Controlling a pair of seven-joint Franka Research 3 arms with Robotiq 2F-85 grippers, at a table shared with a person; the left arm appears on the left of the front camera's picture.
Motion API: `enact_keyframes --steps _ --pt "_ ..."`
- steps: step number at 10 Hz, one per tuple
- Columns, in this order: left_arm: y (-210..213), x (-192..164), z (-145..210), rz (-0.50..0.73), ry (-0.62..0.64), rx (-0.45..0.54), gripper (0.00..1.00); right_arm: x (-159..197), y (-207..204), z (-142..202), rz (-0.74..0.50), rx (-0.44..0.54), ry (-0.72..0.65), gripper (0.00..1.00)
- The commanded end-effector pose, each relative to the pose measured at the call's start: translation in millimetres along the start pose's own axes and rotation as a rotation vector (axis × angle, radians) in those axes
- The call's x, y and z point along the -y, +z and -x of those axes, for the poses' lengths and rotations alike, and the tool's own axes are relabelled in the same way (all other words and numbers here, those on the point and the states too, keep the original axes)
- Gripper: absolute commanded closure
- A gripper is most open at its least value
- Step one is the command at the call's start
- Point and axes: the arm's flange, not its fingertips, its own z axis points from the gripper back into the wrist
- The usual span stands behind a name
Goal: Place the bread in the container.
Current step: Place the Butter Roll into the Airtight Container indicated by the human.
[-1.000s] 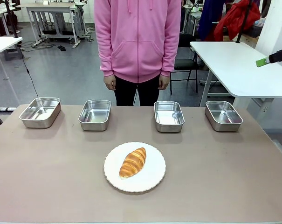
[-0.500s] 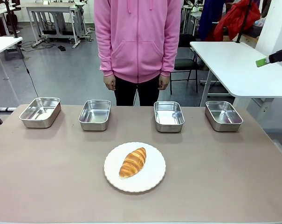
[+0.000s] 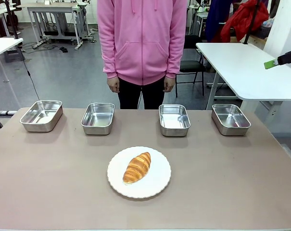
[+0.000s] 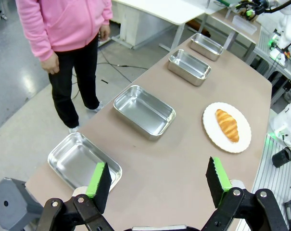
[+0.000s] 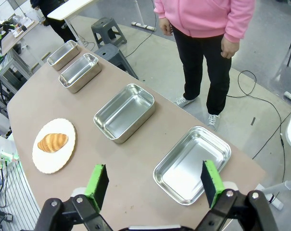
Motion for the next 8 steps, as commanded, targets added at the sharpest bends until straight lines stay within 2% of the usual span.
enact_keyframes --steps 1,8 --pt "1.4 1.2 -0.2 0.005 -0.011 0.003 0.0 -0.6 -0.2 -0.9 -0.005 0.005 0.002 0.0" --pt "1.4 1.2 -0.2 0.005 -0.011 0.003 0.0 -0.6 -0.2 -0.9 -0.005 0.005 0.002 0.0"
